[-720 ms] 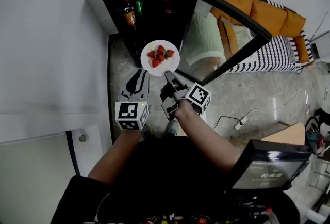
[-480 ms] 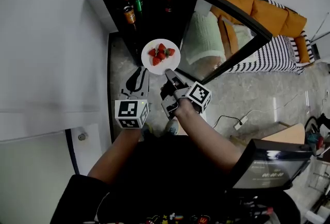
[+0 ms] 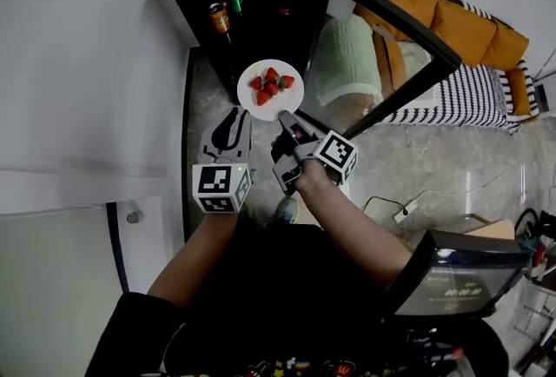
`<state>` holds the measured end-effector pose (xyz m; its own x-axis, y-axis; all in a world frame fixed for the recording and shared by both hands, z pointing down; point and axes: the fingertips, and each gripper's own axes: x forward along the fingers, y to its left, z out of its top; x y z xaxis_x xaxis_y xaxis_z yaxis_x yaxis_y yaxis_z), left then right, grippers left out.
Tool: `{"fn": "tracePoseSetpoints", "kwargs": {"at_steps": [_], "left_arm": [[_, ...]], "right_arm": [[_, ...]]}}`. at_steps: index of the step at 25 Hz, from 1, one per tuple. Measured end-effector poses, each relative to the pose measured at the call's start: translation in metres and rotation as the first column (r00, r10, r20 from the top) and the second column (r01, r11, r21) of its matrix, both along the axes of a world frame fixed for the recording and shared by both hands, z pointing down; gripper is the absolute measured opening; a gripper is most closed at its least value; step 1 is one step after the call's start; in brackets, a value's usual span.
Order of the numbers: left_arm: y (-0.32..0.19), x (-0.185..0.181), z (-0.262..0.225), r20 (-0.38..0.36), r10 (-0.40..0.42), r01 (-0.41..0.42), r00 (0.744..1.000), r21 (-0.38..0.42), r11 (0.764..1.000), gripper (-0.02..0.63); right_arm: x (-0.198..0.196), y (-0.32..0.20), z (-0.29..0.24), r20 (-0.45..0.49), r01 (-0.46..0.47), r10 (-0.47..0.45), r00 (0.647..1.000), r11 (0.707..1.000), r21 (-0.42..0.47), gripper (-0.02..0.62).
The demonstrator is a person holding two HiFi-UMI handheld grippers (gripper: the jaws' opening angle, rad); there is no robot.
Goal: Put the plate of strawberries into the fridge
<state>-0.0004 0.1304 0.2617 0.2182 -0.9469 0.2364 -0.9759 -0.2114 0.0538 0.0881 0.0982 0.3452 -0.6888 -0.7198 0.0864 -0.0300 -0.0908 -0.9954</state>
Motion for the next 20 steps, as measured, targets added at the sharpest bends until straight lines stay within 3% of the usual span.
{"fn": "tracePoseSetpoints", "kwargs": {"at_steps": [12,20], "left_arm": [[-0.006,0.011,0.002,0.007,-0.027,0.027,1.0,0.01,1.0,0.066],[-0.022,0.011,0.003,0.003,0.004,-0.004,1.0,0.016,1.0,0.065]], "right_arm": [[0.015,-0.008,0.006,0.011,0.017,-0.017,1.0,1.0,0.001,0.015],[0.006,-0.016,0.011,0.004,0.018,-0.018,1.0,1.0,-0.014,0.015]]}}
